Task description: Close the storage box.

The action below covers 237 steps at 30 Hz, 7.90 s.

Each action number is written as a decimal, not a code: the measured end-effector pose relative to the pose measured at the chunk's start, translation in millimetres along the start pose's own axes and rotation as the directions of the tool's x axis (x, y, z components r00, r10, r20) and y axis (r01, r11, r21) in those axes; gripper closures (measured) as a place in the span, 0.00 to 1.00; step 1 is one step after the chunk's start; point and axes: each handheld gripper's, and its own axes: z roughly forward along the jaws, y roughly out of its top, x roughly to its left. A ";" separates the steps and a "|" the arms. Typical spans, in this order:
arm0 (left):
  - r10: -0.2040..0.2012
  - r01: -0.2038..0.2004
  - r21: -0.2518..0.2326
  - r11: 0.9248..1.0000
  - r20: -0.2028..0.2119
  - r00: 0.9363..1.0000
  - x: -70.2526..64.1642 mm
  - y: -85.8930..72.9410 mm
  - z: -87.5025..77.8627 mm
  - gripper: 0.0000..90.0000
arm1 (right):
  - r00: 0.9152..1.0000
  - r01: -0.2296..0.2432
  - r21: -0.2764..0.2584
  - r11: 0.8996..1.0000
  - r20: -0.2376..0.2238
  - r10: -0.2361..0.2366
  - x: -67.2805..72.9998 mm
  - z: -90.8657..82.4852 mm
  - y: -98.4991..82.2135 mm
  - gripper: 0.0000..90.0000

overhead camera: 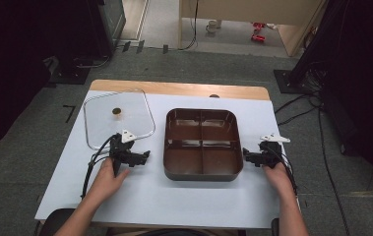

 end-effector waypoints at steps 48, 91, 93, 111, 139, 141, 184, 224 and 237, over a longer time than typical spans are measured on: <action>0.025 -0.033 0.073 0.997 0.109 0.994 10.0 21.8 -22.7 0.33 | 1.000 -0.003 0.001 1.000 -0.006 0.003 -0.6 0.3 0.2 0.10; -0.148 0.146 -0.058 0.988 -0.015 0.989 105.8 70.4 -11.3 0.39 | 1.000 -0.001 0.001 1.000 -0.005 0.001 -0.4 0.3 0.1 0.10; -0.161 0.160 -0.060 0.985 -0.017 0.987 110.8 70.6 -9.1 0.39 | 1.000 -0.001 0.001 1.000 -0.005 0.001 -0.4 0.3 0.1 0.10; -0.259 0.254 -0.064 0.965 -0.090 0.962 137.9 61.5 21.1 0.44 | 1.000 -0.001 0.001 1.000 -0.004 0.001 -0.2 0.2 0.0 0.10; -0.319 0.317 -0.051 0.947 -0.046 0.947 141.7 63.9 26.6 0.66 | 1.000 -0.001 0.001 1.000 -0.004 0.001 -0.2 0.2 0.0 0.10; -0.303 0.300 -0.046 0.953 -0.053 0.952 140.0 65.9 24.7 0.66 | 1.000 -0.001 0.001 1.000 -0.004 0.001 -0.2 0.2 0.0 0.10; -0.225 0.226 -0.021 0.974 0.041 0.973 72.0 107.0 -46.3 0.66 | 1.000 0.000 0.001 1.000 -0.003 0.000 -0.2 0.2 0.0 0.10; -0.136 0.146 -0.045 0.988 0.181 0.974 -55.8 127.6 -29.3 0.66 | 1.000 0.000 0.001 1.000 -0.005 0.000 -0.4 0.2 0.0 0.10; -0.090 0.097 -0.034 0.995 0.176 0.980 -91.1 134.4 -15.0 0.66 | 1.000 0.000 0.003 1.000 -0.004 0.000 -0.3 0.0 0.1 0.10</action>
